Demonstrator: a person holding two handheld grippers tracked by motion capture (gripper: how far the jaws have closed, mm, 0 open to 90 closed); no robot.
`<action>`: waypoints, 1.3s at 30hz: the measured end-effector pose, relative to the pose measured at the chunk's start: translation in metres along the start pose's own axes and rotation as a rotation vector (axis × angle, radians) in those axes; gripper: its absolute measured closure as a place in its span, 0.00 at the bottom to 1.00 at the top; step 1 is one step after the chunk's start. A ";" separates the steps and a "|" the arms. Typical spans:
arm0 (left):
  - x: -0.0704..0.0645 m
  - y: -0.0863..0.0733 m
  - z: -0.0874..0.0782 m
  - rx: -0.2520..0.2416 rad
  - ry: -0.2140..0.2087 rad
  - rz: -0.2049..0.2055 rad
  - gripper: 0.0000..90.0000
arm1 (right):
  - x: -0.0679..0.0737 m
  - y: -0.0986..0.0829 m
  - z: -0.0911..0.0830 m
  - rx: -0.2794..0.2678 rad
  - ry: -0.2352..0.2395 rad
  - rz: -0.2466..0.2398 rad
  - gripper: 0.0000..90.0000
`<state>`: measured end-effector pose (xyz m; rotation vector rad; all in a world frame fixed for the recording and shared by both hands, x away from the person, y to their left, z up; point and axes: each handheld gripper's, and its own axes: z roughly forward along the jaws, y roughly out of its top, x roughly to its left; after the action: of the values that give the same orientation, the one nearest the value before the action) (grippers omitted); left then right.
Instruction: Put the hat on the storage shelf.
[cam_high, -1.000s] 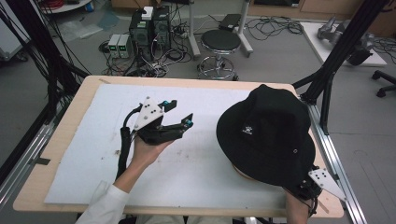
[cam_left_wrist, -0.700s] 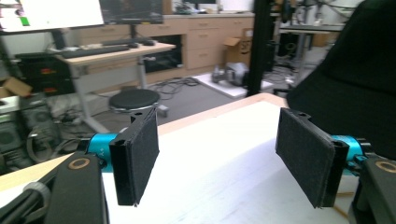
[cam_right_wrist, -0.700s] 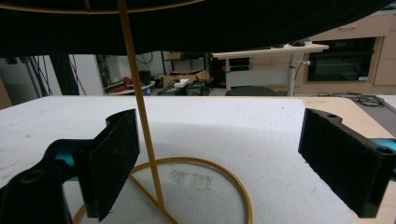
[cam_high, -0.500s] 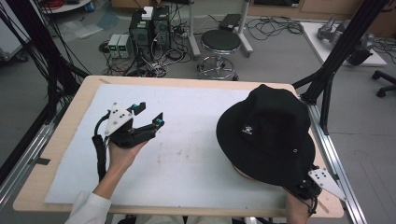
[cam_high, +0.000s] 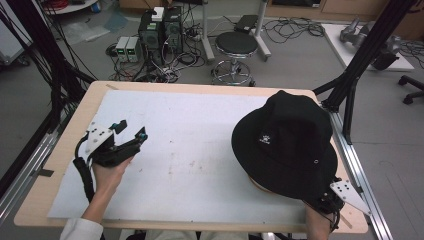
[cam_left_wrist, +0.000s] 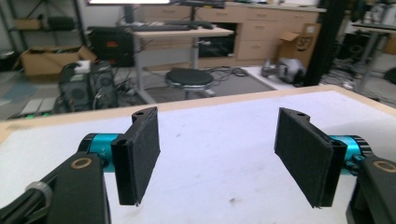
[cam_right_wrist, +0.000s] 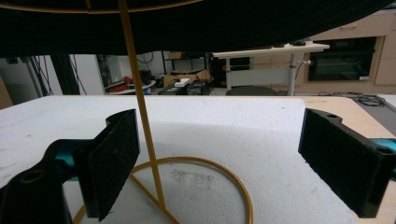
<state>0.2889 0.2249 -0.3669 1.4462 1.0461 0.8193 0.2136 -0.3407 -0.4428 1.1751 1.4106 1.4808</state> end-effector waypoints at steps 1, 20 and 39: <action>0.005 -0.003 -0.002 -0.001 0.006 -0.020 0.35 | 0.000 0.000 0.000 0.000 0.000 0.000 0.13; 0.043 -0.043 -0.035 -0.004 0.149 -0.065 0.34 | 0.001 0.000 -0.001 0.006 -0.001 0.003 0.13; 0.057 -0.069 -0.059 -0.024 0.300 -0.052 0.33 | 0.001 0.000 -0.001 0.000 0.001 0.008 0.13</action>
<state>0.2450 0.2991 -0.4305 1.2951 1.2879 1.0292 0.2120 -0.3398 -0.4421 1.1815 1.4082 1.4872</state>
